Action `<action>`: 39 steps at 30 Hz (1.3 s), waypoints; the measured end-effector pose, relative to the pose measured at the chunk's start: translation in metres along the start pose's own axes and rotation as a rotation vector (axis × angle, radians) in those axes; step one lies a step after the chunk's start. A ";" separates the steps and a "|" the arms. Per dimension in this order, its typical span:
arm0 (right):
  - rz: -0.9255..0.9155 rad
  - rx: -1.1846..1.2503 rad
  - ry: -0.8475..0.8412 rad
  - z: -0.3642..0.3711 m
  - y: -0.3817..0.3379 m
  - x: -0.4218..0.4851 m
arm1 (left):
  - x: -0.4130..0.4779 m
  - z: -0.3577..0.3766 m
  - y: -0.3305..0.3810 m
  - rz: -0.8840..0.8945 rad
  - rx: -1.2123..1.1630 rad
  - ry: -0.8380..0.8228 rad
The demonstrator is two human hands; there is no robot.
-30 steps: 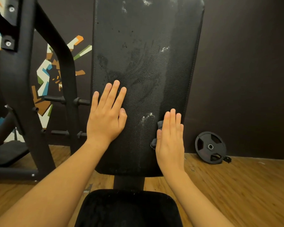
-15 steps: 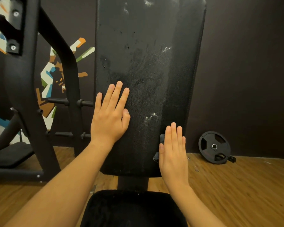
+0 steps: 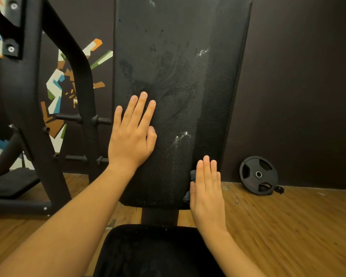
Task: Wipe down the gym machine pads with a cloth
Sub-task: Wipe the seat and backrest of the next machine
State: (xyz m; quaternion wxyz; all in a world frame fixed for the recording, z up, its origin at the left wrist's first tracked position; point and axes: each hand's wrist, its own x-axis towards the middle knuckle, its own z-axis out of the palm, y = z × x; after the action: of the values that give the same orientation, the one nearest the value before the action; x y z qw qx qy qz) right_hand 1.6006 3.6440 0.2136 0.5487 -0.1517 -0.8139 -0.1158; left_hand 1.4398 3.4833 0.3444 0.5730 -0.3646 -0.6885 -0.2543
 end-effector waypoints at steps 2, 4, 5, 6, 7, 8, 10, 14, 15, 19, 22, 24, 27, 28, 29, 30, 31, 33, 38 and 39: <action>0.010 -0.002 -0.038 0.003 0.000 -0.013 | 0.000 0.000 0.000 -0.002 -0.008 0.001; 0.011 -0.010 -0.057 0.006 0.001 -0.023 | 0.000 0.000 0.000 -0.003 -0.014 0.002; 0.016 -0.018 -0.060 0.008 0.003 -0.025 | 0.000 0.000 0.000 -0.004 -0.016 0.000; 0.018 -0.024 -0.061 0.010 0.004 -0.026 | 0.000 0.001 0.000 -0.005 -0.016 -0.003; 0.015 -0.027 -0.064 0.012 0.005 -0.025 | 0.000 0.001 -0.001 -0.005 -0.014 -0.007; 0.006 -0.030 -0.068 0.012 0.006 -0.025 | -0.001 0.001 -0.001 -0.006 -0.013 -0.011; -0.013 -0.040 -0.076 0.012 0.006 -0.022 | -0.002 0.002 0.000 -0.006 -0.015 -0.016; 0.002 -0.004 -0.024 0.003 0.000 -0.003 | -0.003 0.003 -0.001 -0.009 -0.030 -0.020; 0.010 0.011 -0.001 0.000 0.000 0.006 | -0.002 0.003 -0.002 -0.008 -0.034 -0.020; 0.069 0.072 0.050 -0.014 0.003 0.061 | -0.004 0.004 -0.001 -0.003 -0.053 -0.015; 0.032 0.092 0.068 -0.031 0.008 0.110 | -0.005 0.005 -0.001 0.000 -0.056 -0.007; 0.009 0.084 0.072 -0.044 0.012 0.149 | -0.004 0.005 -0.001 0.000 -0.058 0.001; -0.027 0.075 0.104 -0.067 0.017 0.217 | -0.003 0.004 -0.001 0.000 -0.051 -0.003; -0.040 0.069 0.127 -0.076 0.017 0.242 | -0.003 0.004 -0.001 0.001 -0.053 -0.004; -0.052 0.065 0.152 -0.087 0.016 0.268 | -0.003 0.004 -0.001 0.001 -0.057 -0.004; -0.054 0.066 0.171 -0.097 0.015 0.293 | -0.003 0.004 0.000 0.003 -0.060 -0.004; -0.049 0.067 0.182 -0.107 0.013 0.318 | -0.002 0.004 0.000 0.005 -0.062 -0.005; -0.030 0.050 0.194 -0.124 0.009 0.364 | -0.002 0.003 -0.002 0.006 -0.061 -0.004; -0.008 -0.021 0.143 -0.151 0.004 0.433 | -0.002 0.003 -0.002 0.001 -0.068 -0.013; -0.024 -0.036 0.108 -0.152 0.007 0.438 | -0.001 0.003 -0.001 0.001 -0.072 -0.011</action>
State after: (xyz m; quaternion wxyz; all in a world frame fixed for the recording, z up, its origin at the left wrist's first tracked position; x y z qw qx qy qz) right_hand 1.5790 3.6488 0.6767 0.5876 -0.1450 -0.7827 -0.1449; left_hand 1.4372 3.4845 0.3425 0.5560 -0.3867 -0.6818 -0.2765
